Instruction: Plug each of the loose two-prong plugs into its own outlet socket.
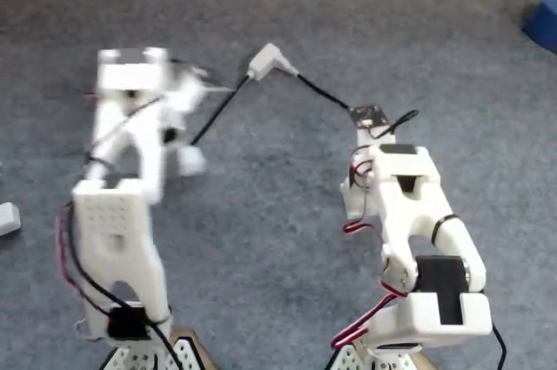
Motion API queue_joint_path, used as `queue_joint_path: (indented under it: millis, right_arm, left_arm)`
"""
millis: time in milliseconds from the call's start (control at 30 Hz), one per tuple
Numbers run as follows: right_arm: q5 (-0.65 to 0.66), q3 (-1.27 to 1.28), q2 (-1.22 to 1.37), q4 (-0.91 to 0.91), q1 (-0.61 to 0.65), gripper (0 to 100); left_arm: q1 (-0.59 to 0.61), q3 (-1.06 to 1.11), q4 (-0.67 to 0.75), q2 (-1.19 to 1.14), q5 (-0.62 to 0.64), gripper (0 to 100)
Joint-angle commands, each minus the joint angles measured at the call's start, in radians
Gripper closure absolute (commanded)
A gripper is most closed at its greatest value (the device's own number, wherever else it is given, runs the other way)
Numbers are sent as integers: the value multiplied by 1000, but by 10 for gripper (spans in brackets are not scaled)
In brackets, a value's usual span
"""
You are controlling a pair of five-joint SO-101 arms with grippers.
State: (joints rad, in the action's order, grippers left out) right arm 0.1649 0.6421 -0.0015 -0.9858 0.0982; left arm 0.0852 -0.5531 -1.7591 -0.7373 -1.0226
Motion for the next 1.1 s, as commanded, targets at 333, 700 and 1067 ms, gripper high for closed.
queue_joint_path:
  millis: [333, 700, 1067]
  right_arm:
    - [77, -54, -21, -33, -214, 684]
    - [78, -51, -21, -31, -213, 684]
    - [80, -50, -21, -30, -202, 684]
  left_arm:
    - [-503, 731, 348, 561, 295, 969]
    - [-572, 911, 489, 567, 261, 934]
    - [-565, 722, 181, 572, 120, 864]
